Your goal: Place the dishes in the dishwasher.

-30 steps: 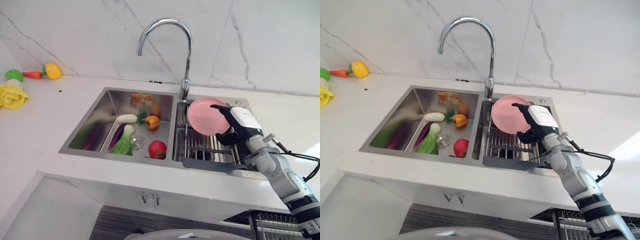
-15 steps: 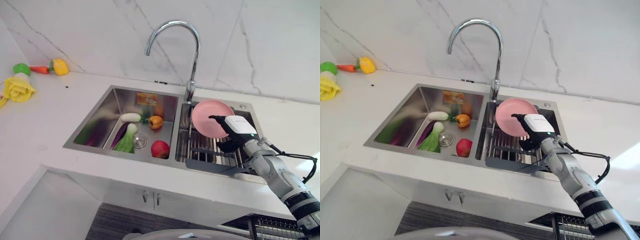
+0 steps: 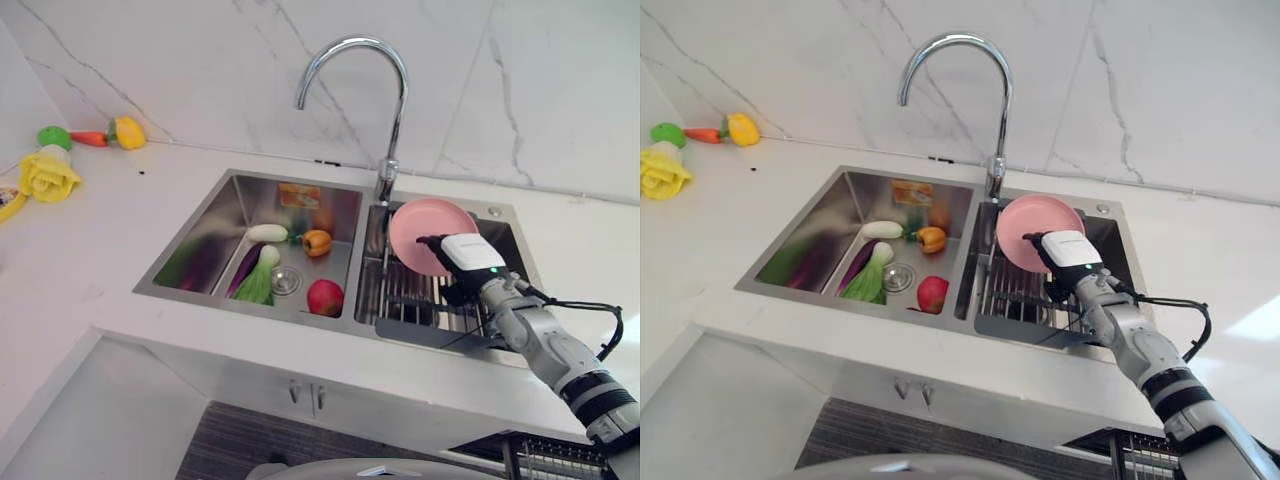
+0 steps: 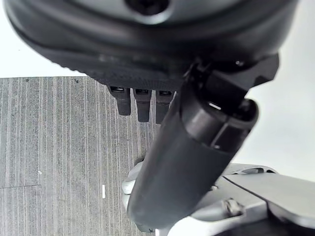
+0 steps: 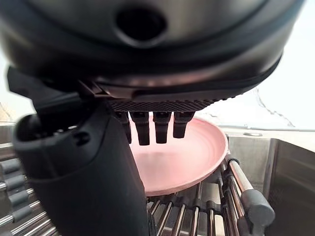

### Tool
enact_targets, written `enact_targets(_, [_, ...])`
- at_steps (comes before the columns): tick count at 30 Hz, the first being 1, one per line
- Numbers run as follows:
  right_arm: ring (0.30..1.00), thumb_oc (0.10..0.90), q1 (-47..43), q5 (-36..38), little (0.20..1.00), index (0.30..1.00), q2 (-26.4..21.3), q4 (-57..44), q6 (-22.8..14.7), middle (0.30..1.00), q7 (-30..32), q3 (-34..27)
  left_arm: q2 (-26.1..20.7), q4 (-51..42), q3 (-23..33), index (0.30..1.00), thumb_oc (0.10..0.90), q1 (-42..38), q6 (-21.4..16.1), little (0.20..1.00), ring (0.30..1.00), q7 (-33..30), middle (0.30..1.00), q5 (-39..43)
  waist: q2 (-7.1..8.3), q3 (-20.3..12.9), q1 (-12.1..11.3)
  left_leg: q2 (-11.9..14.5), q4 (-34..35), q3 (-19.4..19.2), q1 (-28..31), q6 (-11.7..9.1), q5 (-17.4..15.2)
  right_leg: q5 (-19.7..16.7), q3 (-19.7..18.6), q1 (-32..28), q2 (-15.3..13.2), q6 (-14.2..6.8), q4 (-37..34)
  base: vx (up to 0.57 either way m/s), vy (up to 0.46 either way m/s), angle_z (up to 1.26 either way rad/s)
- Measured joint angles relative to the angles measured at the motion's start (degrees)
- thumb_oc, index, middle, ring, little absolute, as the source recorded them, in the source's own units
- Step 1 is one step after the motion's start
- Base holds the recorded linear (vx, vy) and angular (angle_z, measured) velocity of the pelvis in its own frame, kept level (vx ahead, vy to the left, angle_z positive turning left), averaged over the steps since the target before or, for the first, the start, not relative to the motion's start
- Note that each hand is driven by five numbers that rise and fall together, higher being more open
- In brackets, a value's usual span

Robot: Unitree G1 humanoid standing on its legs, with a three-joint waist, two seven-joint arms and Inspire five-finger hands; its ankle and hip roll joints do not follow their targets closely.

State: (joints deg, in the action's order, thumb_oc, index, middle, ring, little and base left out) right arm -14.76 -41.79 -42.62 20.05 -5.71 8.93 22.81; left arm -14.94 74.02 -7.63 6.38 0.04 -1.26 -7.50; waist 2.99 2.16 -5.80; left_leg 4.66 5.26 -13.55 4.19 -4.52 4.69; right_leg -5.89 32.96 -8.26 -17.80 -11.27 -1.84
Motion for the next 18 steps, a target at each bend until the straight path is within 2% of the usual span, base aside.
enact_targets(3, [0.9, 0.8, -0.6, -3.25, 0.9, 0.9, 1.32, 1.46, 1.01, 0.9, 2.49, -0.01, 0.01, -0.01, 0.0, 0.9, 0.8, 0.02, 0.01, 0.9, 0.9, -0.13, 0.9, -0.01, 0.0, 0.0, -0.11, 0.0, -0.02, 0.06, 0.01, 0.0, 0.01, 0.0, 0.08, -0.09, 0.03, 0.0, -0.05, 0.0, 0.0, 0.0])
enact_targets(10, [0.9, 0.8, -1.1, -4.47, 0.9, 0.9, 5.87, 5.03, 4.08, 0.9, 5.43, 0.0, 0.02, -0.03, -0.02, 0.9, 0.8, -0.18, -0.03, 0.9, 0.9, -1.25, 0.9, -0.75, 0.01, 0.0, -0.26, -0.02, 0.0, 0.49, 0.09, -0.02, 0.0, 0.0, 0.83, -0.72, 0.16, 0.0, -0.53, 0.01, -0.002, 0.04])
enact_targets(18, [0.9, 0.8, -3.05, -7.74, 0.9, 0.9, 10.89, 11.97, 8.08, 0.9, 12.02, 0.99, 0.14, -0.04, -0.12, 0.9, 0.8, -0.34, -0.08, 0.9, 0.9, -2.05, 0.9, -2.01, 0.1, -0.14, -0.95, -0.06, 0.04, 1.44, -0.28, -0.01, 0.2, 0.01, 1.61, -1.01, 0.2, 0.0, -0.61, 0.01, -0.004, 0.04])
